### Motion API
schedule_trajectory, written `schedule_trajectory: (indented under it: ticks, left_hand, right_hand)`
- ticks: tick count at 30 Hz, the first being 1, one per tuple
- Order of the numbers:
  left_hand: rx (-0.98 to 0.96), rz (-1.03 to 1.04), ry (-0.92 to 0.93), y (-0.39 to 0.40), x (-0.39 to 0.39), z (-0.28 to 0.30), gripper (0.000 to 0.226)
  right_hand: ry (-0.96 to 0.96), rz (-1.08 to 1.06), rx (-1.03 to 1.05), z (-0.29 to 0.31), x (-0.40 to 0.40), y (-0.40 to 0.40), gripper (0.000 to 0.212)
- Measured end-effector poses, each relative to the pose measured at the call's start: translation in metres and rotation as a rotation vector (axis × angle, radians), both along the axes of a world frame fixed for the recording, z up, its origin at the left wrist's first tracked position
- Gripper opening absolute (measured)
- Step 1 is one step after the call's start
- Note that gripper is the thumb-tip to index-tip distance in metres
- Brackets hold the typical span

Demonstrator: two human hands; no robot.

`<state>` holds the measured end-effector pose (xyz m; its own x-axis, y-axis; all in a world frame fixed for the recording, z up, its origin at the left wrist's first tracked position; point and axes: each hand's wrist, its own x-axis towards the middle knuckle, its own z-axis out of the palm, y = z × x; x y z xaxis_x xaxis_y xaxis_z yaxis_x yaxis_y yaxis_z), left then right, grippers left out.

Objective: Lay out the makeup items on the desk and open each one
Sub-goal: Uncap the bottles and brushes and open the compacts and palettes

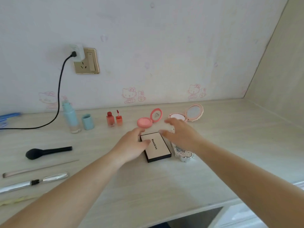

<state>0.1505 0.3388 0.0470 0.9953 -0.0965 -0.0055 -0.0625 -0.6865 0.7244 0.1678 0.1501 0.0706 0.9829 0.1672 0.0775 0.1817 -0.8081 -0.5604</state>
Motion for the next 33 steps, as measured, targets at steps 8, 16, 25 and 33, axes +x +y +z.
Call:
schedule_trajectory:
  ticks: [8,16,25,33]
  left_hand:
    - [-0.125,-0.01,0.051,0.001,-0.025,-0.011,0.058]
    - [-0.445,0.037,0.042,0.0,-0.033,-0.006,0.063]
    - [-1.295,0.149,0.203,0.019,-0.043,0.011,0.031]
    - [-1.394,0.231,0.324,0.029,-0.049,0.005,0.038]
  right_hand:
    - [-0.001,-0.009,-0.664,-0.016,-0.02,0.04,0.069]
    - [0.003,-0.047,-0.629,-0.018,-0.019,0.066,0.064]
    - [0.052,0.078,0.154,0.021,-0.038,0.095,0.057]
    - [0.106,0.141,0.13,0.023,-0.056,0.108,0.039]
